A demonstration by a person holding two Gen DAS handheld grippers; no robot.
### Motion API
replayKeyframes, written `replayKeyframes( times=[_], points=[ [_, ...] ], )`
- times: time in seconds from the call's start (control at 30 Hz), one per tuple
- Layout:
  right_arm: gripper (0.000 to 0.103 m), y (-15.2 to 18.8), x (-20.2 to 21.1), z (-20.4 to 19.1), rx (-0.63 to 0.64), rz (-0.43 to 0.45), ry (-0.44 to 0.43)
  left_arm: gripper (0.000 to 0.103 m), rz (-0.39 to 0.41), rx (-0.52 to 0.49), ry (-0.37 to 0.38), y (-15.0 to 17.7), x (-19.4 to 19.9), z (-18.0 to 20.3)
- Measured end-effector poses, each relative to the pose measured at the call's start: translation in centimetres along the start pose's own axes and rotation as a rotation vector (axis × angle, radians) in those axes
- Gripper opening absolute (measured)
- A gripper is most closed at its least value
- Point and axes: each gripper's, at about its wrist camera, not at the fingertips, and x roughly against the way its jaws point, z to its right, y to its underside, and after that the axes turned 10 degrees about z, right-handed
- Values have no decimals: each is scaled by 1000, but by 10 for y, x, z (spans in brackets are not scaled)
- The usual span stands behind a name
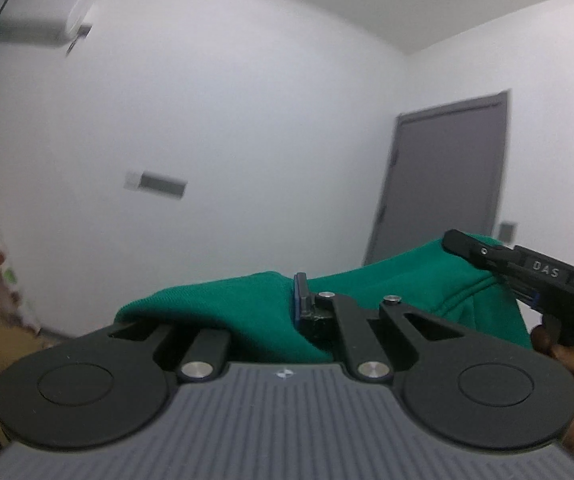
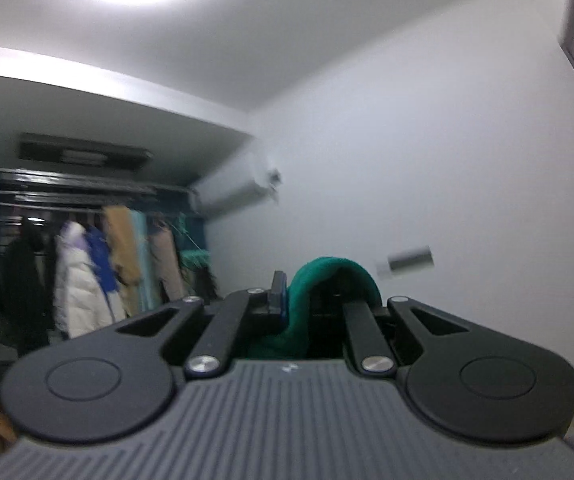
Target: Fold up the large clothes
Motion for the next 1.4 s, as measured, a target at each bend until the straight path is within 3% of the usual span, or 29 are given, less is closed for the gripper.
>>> replayKeyframes(
  times=[0.23, 0.37, 0.53, 0.73, 0.83, 1.0, 1.17, 1.37, 1.4],
  points=[
    [11, 125, -60, 58, 37, -160, 125, 9, -110, -8, -110, 117, -107, -65],
    [11, 199, -101, 100, 13, -168, 184, 9, -141, -33, -146, 184, -166, -110],
    [11, 309, -146, 151, 88, -218, 209, 9, -238, -9, -186, 285, -244, -175],
    [11, 426, -160, 209, 122, -323, 224, 9, -355, 52, -215, 396, -301, -234],
    [11, 472, -164, 232, 90, -373, 245, 9, -377, 58, -228, 430, -311, -250],
    [11, 516, -170, 248, 78, -477, 263, 9, -454, 61, -244, 468, -329, -272],
    [12, 535, -178, 255, 48, -571, 278, 11, -539, 74, -297, 501, -338, -284],
    [13, 540, -175, 252, 50, -613, 284, 12, -561, 53, -320, 497, -339, -274],
    [13, 539, -172, 252, 47, -611, 286, 17, -566, 48, -326, 494, -338, -272]
  ],
)
